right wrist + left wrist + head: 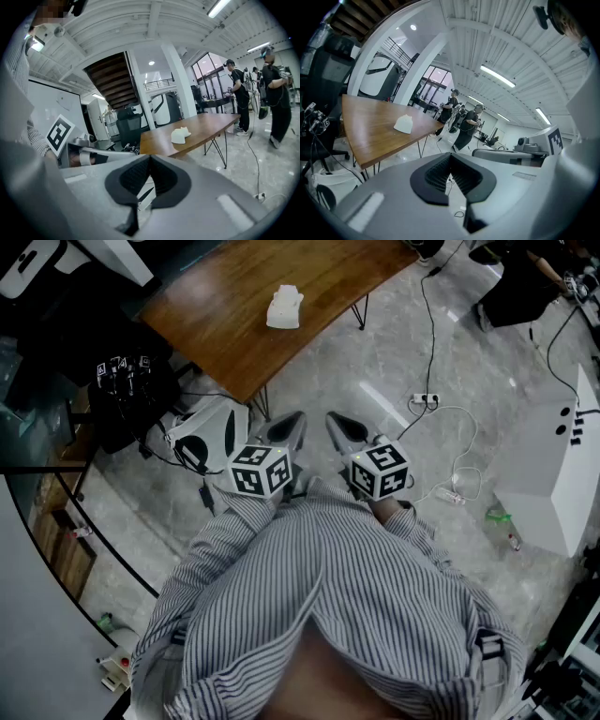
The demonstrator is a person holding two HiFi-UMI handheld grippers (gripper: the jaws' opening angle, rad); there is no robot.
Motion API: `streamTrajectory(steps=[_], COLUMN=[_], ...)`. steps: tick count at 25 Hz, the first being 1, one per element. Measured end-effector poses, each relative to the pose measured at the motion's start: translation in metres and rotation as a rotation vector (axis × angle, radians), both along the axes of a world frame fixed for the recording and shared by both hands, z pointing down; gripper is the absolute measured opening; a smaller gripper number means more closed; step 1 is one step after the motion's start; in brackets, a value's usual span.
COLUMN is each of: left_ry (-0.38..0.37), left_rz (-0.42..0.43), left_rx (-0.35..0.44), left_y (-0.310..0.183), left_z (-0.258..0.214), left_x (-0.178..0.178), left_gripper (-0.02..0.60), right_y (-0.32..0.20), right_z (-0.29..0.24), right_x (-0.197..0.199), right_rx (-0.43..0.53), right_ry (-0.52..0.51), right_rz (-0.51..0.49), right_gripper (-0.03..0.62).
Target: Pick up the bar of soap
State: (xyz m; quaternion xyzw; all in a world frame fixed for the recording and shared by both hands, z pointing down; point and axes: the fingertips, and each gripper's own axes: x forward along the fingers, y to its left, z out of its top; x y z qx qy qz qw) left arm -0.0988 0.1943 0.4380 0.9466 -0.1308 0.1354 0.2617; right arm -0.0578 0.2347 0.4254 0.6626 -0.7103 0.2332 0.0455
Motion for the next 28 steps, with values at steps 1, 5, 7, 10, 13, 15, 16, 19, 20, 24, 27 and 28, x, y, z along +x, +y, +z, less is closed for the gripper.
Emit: streamTrajectory(steps=[1,5,7,10,13,15,16,19,20,24,27,28], left_ry=[-0.001,0.001,0.001,-0.003,-0.003,-0.001,-0.001,0.001,0.004,0.009,0.003,0.001], left_rz=[0.000,0.001,0.000,0.000,-0.009,-0.015,-0.016,-0.019,-0.021,-0.037,-0.049,-0.052], left_rx=[-0.002,-0.006,0.000,-0.001,-0.005,-0.006,-0.005,-0.008,-0.008,-0.010,-0.013,-0.011], left_y=[0.001,0.003,0.004,0.007,0.007,0.007,0.007,0.008,0.007,0.005,0.003,0.002], left_z=[0.000,-0.002,-0.003,-0.003,-0.003,-0.002,-0.002,-0.002,-0.002,-0.002,0.000,0.001], left_x=[0.000,-0.001,-0.001,-0.001,-0.003,-0.004,-0.005,-0.004,-0.003,0.001,0.008,0.011], left_gripper=[0.005,0.005,0.005,0.005,0.005,0.005,0.005,0.005,0.005,0.005,0.005,0.005], right_y=[0.000,0.002,0.003,0.005,0.006,0.007,0.007,0.006,0.005,0.003,0.001,0.000], right_z=[-0.001,-0.003,-0.003,-0.002,-0.001,0.000,0.000,0.000,0.000,-0.002,-0.002,-0.001], right_x=[0.000,-0.002,-0.003,-0.002,-0.002,-0.004,-0.005,-0.004,-0.002,0.004,0.008,0.010], right_rx=[0.001,0.005,0.003,-0.002,-0.006,-0.008,-0.007,-0.003,-0.001,0.008,0.013,0.014], right_ry=[-0.001,-0.003,-0.001,-0.005,-0.009,-0.014,-0.017,-0.029,-0.034,-0.032,-0.018,-0.017], right_rz=[0.001,0.000,-0.005,-0.003,-0.006,-0.011,-0.013,-0.016,-0.015,-0.022,-0.050,-0.058], right_gripper=[0.002,0.002,0.002,0.002,0.002,0.002,0.002,0.002,0.002,0.003,0.003,0.003])
